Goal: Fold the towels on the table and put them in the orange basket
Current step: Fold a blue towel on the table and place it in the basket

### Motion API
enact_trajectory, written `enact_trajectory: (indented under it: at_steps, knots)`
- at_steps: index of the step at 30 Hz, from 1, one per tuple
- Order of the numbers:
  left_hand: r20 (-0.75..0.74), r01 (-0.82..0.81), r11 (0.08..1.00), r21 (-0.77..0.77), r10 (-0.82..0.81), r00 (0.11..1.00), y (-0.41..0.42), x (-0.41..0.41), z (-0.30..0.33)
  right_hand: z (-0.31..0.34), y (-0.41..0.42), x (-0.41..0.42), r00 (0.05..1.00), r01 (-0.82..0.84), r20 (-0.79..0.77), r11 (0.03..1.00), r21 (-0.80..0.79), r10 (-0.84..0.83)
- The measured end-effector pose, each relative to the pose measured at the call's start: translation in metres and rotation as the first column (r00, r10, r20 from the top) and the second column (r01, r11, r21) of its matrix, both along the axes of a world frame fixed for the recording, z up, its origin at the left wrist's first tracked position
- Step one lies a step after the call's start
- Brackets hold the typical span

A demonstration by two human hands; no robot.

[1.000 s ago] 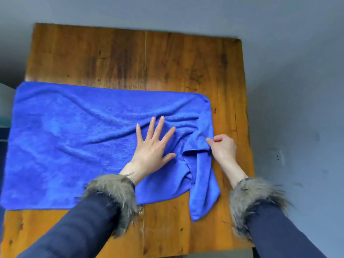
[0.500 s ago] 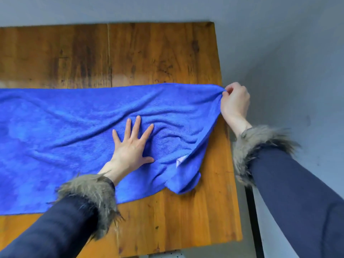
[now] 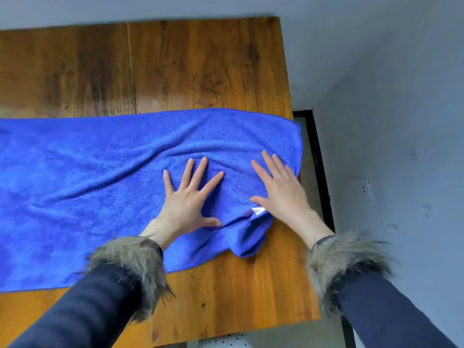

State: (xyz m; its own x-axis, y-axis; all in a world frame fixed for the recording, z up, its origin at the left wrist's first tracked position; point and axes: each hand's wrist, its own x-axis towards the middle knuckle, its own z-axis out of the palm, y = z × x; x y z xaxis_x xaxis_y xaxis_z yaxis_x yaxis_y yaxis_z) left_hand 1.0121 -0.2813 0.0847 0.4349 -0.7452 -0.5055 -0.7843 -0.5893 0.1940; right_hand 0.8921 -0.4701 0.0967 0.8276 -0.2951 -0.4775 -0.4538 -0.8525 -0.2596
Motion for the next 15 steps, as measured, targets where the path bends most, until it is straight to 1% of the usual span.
enact_trajectory:
  at_steps: [4,6,8,10,12,15]
  knots:
    - [0.008,0.062,0.997,0.055,-0.063,0.998,-0.001,0.008,0.004,0.008,-0.035,-0.006,0.983,-0.115,-0.143,0.993,0.016,0.116]
    - [0.059,0.087,0.996,0.035,-0.089,0.994,-0.001,0.003,0.006,0.012,-0.044,-0.007,0.978,-0.113,-0.174,0.994,0.007,0.113]
    - [0.132,0.133,0.989,-0.06,-0.124,0.983,0.001,-0.009,0.006,0.016,-0.043,-0.01,0.982,-0.075,-0.173,0.997,0.017,0.077]
    - [0.176,0.17,0.974,-0.147,-0.144,0.974,0.006,-0.027,0.0,0.019,-0.029,-0.015,0.989,-0.061,-0.131,0.996,0.064,0.069]
    - [0.165,0.157,0.974,-0.164,-0.13,0.978,0.006,-0.046,-0.003,0.018,-0.007,-0.026,0.993,-0.066,-0.088,0.993,0.1,0.075]
    - [0.108,0.095,0.992,-0.079,-0.086,0.99,0.004,-0.062,-0.008,0.009,0.014,-0.052,0.993,-0.042,-0.109,0.998,0.051,0.048]
